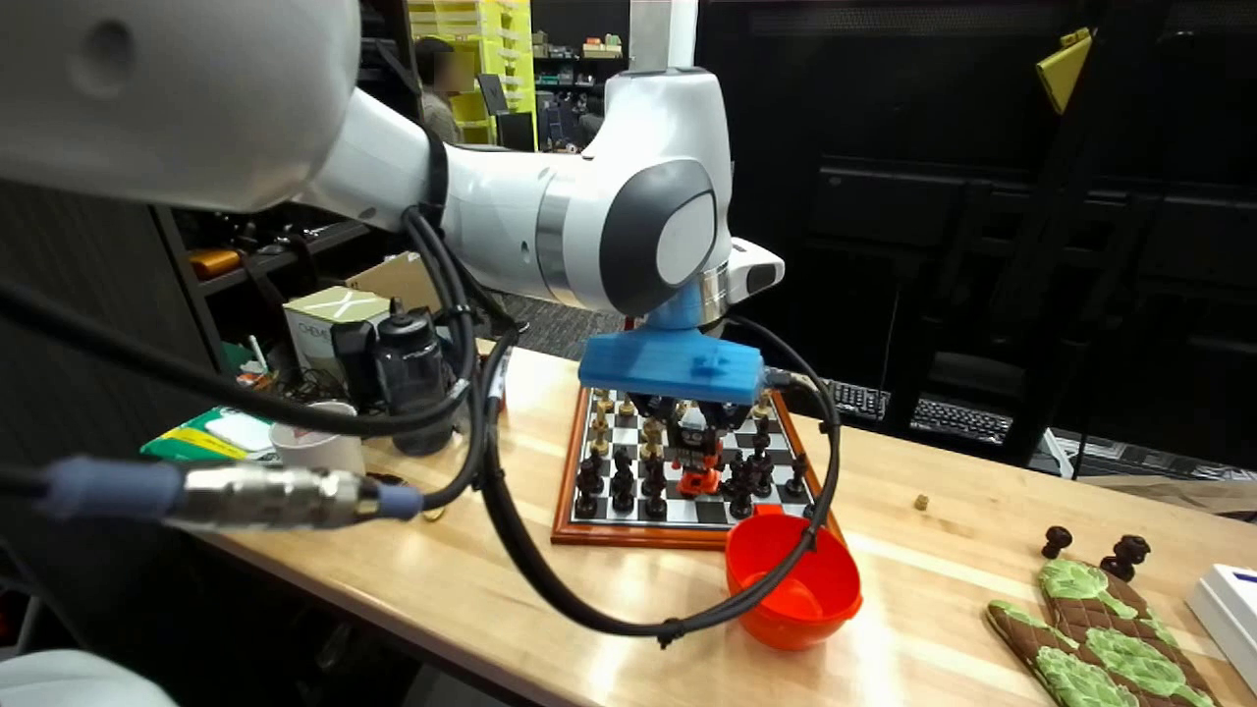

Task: Move the toy robot from the table to the chessboard

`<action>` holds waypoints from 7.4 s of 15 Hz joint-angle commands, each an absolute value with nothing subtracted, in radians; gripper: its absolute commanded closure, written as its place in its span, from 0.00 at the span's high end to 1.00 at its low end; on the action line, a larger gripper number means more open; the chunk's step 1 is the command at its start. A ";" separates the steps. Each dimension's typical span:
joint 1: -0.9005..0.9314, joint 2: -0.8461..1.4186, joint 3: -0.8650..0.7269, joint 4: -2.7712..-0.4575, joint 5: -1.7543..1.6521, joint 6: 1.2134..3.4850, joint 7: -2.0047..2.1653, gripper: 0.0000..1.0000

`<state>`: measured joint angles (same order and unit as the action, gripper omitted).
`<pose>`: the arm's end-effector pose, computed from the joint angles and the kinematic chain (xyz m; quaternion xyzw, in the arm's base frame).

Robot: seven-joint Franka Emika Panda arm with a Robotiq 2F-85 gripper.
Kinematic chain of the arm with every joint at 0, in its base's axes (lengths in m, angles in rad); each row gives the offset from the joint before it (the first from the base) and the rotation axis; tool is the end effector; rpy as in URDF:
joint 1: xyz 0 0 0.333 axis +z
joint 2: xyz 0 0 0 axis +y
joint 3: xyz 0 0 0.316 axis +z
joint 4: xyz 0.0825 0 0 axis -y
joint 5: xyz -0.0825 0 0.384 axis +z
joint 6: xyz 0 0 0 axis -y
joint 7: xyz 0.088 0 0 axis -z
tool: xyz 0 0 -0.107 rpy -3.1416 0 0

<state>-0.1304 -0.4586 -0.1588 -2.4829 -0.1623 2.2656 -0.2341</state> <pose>0.4077 -0.1287 0.4735 0.9921 0.0207 0.1068 0.0620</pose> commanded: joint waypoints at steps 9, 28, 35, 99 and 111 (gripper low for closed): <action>-0.082 -0.315 -0.167 -2.367 -0.201 2.287 -0.431 0.16; -0.084 -0.174 -0.206 -2.306 -0.023 2.306 -0.653 0.16; -0.096 -0.140 -0.211 -2.297 -0.008 2.318 -0.669 0.16; -0.008 -0.636 -0.055 -2.771 -0.342 2.539 -0.440 1.00; 0.000 -0.626 -0.048 -2.770 -0.323 2.537 -0.400 1.00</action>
